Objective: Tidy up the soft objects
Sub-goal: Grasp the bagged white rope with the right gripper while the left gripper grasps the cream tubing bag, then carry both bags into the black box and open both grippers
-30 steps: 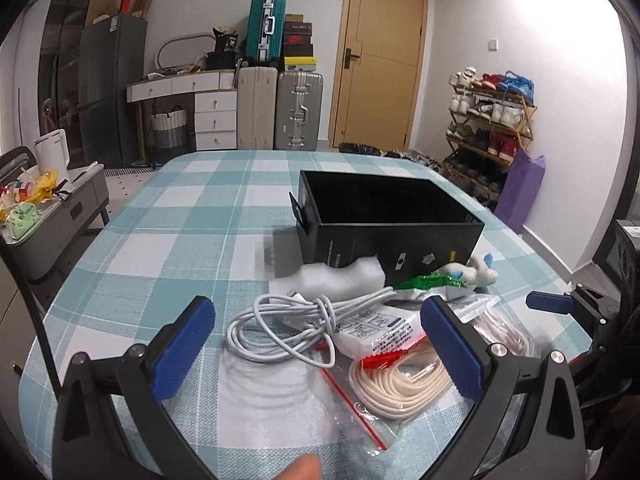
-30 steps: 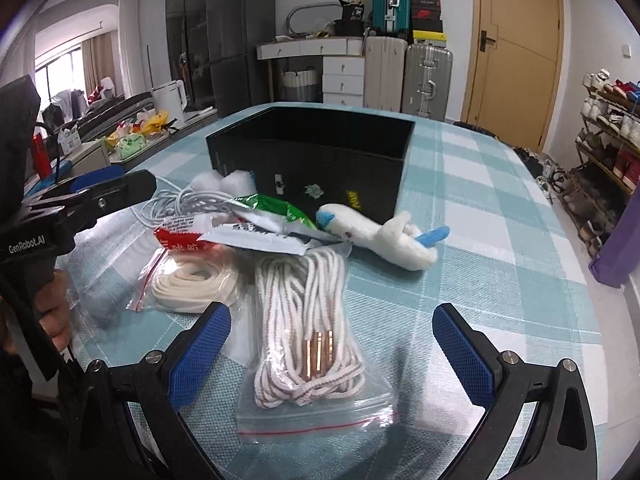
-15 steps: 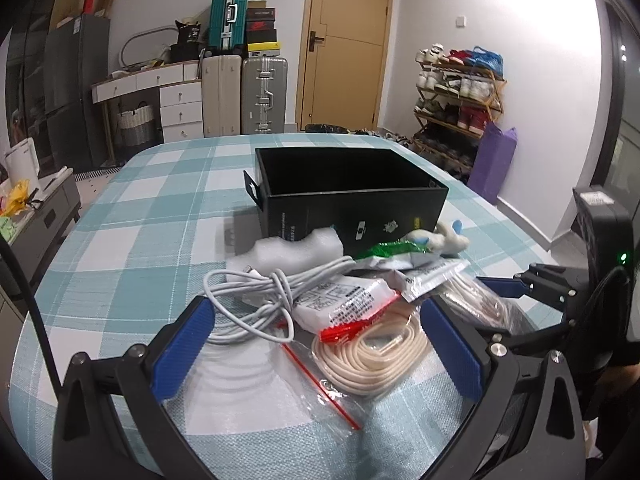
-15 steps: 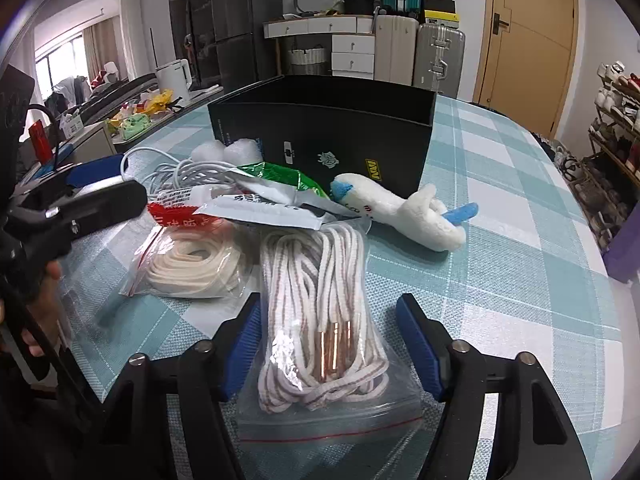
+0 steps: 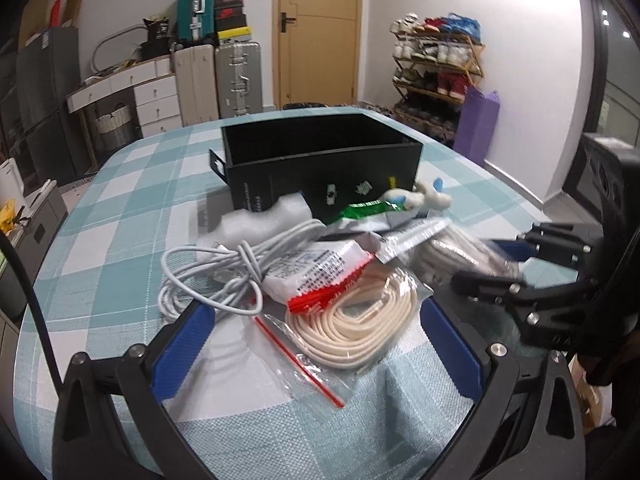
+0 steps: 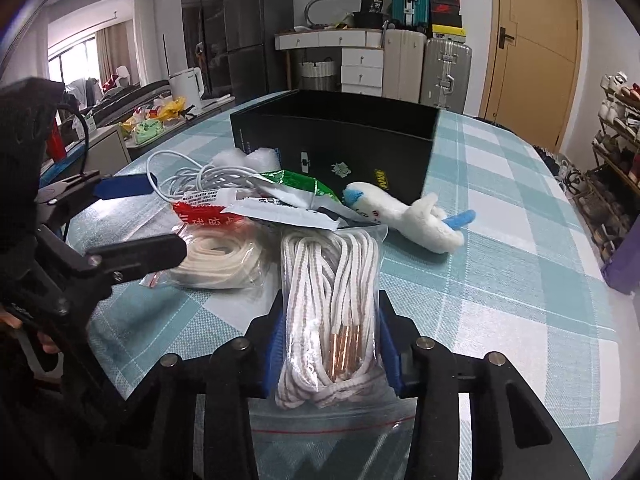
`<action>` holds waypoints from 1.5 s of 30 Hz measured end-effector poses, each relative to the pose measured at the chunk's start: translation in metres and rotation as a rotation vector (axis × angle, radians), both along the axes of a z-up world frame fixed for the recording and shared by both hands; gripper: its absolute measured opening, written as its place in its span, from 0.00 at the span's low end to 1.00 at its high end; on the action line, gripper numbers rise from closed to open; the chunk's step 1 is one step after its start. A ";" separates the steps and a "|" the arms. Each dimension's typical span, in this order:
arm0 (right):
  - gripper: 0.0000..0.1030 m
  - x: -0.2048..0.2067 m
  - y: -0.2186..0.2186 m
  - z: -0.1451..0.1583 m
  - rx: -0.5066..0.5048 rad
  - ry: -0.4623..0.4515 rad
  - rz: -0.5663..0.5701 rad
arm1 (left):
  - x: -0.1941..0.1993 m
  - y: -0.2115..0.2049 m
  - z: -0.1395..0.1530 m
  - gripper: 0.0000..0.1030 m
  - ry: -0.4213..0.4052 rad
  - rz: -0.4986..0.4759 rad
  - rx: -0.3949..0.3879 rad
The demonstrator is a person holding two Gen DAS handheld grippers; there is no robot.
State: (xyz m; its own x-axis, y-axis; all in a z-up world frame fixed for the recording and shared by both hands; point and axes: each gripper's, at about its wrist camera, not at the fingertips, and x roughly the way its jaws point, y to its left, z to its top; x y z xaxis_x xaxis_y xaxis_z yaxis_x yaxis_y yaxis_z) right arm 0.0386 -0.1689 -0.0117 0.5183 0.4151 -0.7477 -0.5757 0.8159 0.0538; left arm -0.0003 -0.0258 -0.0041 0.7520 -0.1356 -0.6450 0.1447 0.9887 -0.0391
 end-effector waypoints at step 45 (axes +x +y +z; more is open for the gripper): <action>0.39 -0.014 -0.014 0.018 0.080 -0.066 0.000 | -0.005 -0.012 0.004 0.22 0.052 -0.121 0.009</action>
State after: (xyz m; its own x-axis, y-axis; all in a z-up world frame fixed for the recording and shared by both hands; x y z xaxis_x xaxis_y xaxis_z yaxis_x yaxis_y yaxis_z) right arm 0.0245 -0.1833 0.0062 0.5651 0.4725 -0.6764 -0.5805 0.8102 0.0811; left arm -0.0048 -0.0383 -0.0002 0.6960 -0.2171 -0.6844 0.2606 0.9646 -0.0410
